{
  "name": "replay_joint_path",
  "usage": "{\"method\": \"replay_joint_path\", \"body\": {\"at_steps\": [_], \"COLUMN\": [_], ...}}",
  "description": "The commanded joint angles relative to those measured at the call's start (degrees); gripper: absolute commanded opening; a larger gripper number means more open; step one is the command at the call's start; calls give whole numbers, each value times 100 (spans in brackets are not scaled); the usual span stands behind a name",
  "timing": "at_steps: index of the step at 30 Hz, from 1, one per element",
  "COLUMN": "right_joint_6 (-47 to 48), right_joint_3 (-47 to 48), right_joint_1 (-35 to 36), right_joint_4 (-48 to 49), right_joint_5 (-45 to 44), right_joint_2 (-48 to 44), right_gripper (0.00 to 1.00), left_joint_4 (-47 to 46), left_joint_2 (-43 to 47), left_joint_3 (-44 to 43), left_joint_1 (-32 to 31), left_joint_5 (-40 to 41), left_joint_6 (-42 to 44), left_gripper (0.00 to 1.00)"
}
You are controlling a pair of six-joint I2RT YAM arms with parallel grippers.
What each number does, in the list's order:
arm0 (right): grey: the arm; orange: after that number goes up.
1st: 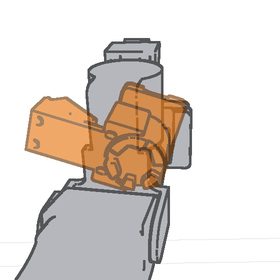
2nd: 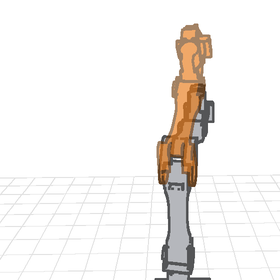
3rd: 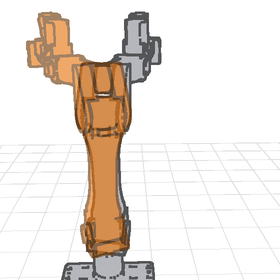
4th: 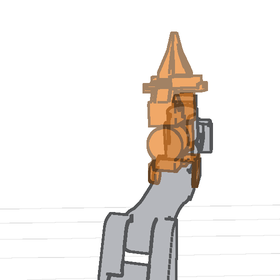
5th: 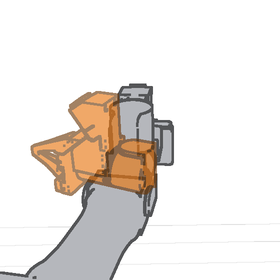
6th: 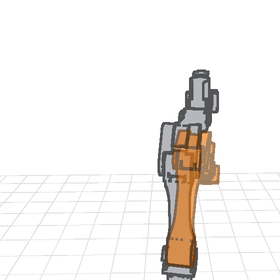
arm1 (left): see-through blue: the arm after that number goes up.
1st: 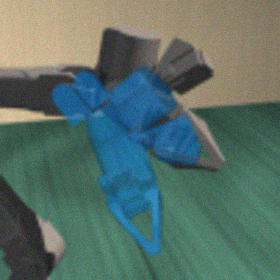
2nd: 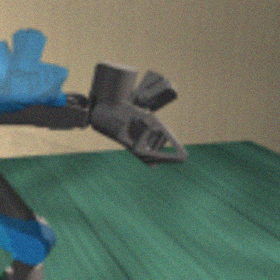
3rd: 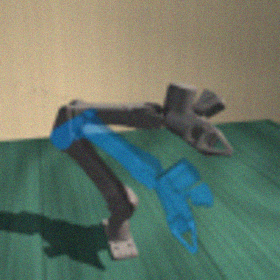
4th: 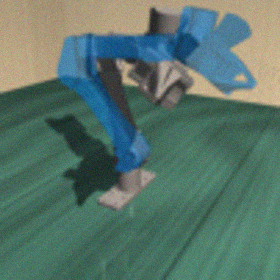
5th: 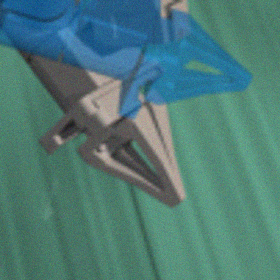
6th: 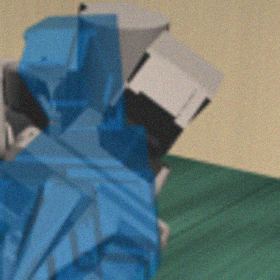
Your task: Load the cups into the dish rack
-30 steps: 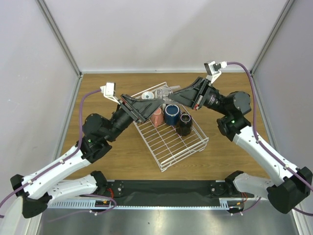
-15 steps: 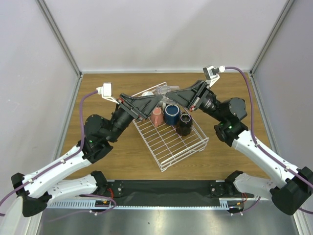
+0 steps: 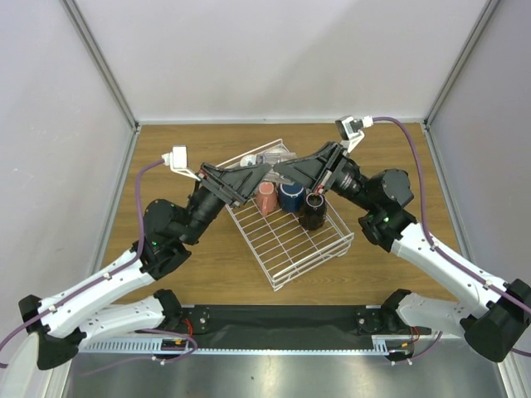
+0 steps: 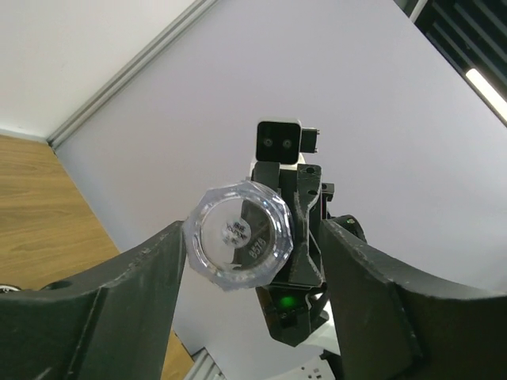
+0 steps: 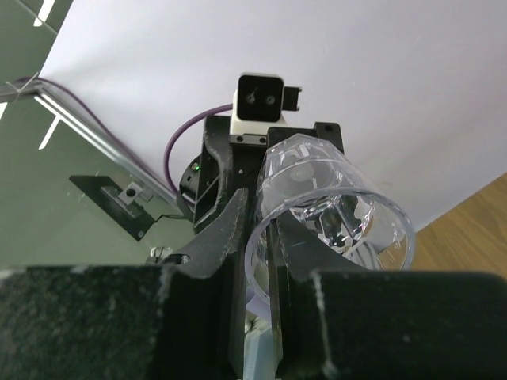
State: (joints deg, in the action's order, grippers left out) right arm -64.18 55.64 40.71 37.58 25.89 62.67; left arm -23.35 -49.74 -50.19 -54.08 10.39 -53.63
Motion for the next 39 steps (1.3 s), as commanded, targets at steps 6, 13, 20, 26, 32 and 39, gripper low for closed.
{"method": "replay_joint_path", "body": {"at_steps": [6,13,20,26,32,39], "right_joint_6": [336,459,933,1408,1602,1602], "right_joint_3": [0,0,96,281,562,518], "right_joint_1": [420,526,526,499,184,-669], "right_joint_4": [-154,-436,-2049,-4156,-6434,-7633], "right_joint_5": [-181,-260,-681,-1348,-2333,-2264], "right_joint_2": [-115,-203,-667,-1178,-1890,-2760], "right_gripper": [0,0,79,100,100,100], "left_joint_4": [-424,-547,459,1525,2888,3811], "left_joint_2": [254,263,289,500,123,-711], "left_joint_3": [247,326,125,-95,-596,-1001], "left_joint_1": [-14,-14,-14,-14,-14,-14], "left_joint_5": [60,-81,-196,234,498,1008], "left_joint_6": [-403,-500,-219,527,1915,3295], "left_gripper": [54,9,0,0,0,0]}}
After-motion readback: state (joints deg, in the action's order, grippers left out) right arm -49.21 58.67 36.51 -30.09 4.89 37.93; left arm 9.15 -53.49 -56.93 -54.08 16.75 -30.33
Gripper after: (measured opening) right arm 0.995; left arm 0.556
